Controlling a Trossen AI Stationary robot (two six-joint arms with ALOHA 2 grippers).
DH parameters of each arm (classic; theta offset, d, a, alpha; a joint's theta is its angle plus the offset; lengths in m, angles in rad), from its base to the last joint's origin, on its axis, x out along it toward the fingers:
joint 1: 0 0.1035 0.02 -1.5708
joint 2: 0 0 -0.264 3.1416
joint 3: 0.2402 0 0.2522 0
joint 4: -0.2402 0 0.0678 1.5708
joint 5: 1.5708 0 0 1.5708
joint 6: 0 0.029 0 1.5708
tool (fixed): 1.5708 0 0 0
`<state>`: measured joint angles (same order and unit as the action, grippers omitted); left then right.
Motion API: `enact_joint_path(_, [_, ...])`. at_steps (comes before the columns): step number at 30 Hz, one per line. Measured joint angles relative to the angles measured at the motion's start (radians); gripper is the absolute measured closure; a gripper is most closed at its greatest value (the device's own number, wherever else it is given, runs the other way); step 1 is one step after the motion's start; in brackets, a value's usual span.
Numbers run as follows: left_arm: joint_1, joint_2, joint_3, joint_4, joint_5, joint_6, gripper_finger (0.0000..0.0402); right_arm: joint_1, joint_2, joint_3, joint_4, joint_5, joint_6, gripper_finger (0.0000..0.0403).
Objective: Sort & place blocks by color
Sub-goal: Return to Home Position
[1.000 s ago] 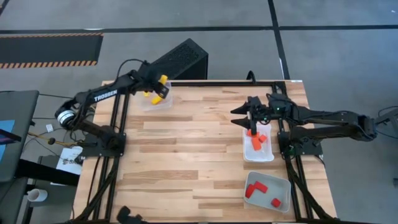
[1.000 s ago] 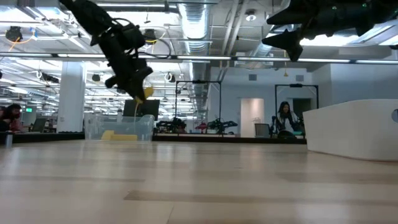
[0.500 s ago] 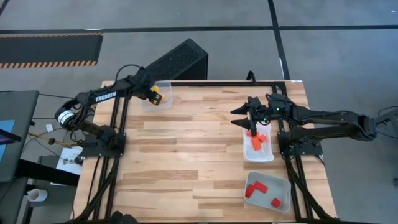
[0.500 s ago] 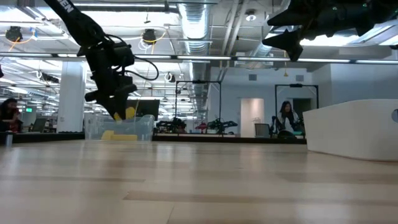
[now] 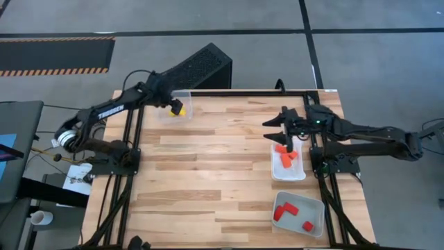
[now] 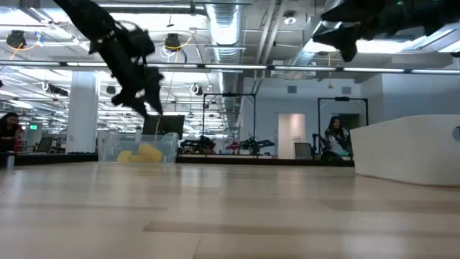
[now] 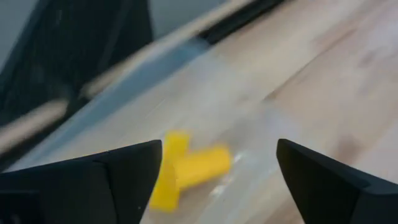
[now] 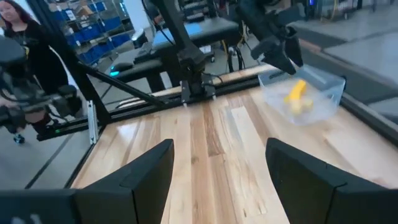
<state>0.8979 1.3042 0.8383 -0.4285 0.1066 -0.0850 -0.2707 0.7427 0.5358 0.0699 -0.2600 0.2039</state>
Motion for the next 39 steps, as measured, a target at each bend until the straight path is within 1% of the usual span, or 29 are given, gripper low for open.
enact_joint_path(2, [-0.027,-0.062,-0.002,0.038,0.013,0.003,0.0117,0.000,-0.057,0.000,-0.038,0.000,-0.017,0.0127])
enact_joint_path(5, [-0.088,-0.170,-0.039,0.139,0.013,-0.005,0.0149,0.000,-0.141,0.000,-0.101,0.019,-0.021,0.0127])
enact_joint_path(9, [-0.178,-0.305,-0.116,0.286,0.019,-0.029,0.0186,0.000,-0.220,0.000,-0.172,0.060,-0.035,0.0127])
enact_joint_path(12, [-0.237,-0.397,-0.188,0.375,0.017,-0.052,0.0210,0.001,-0.277,0.000,-0.212,0.063,-0.045,0.0127])
enact_joint_path(18, [-0.315,-0.556,-0.304,0.450,0.016,-0.097,0.0252,0.028,-0.374,-0.001,-0.288,0.093,-0.054,0.0127])
enact_joint_path(22, [-0.353,-0.641,-0.346,0.457,0.013,-0.112,0.0281,0.052,-0.427,-0.001,-0.301,0.113,-0.080,0.0127])
enact_joint_path(25, [-0.387,-0.693,-0.377,0.481,0.013,-0.121,0.0306,0.068,-0.456,-0.041,-0.248,0.115,-0.090,0.0127])
enact_joint_path(31, [-0.472,-0.778,-0.438,0.527,-0.005,-0.067,0.0363,0.080,-0.519,-0.233,-0.088,0.116,-0.079,0.0127])
enact_joint_path(34, [-0.513,-0.812,-0.483,0.565,-0.008,-0.031,0.0390,0.080,-0.545,-0.297,-0.041,0.116,-0.074,0.0127])
enact_joint_path(36, [-0.534,-0.837,-0.507,0.584,-0.012,-0.016,0.0398,0.081,-0.562,-0.323,-0.026,0.115,-0.074,0.0127])
enact_joint_path(39, [-0.558,-0.875,-0.554,0.620,-0.018,-0.016,0.0397,0.080,-0.588,-0.358,-0.020,0.115,-0.078,0.0128])
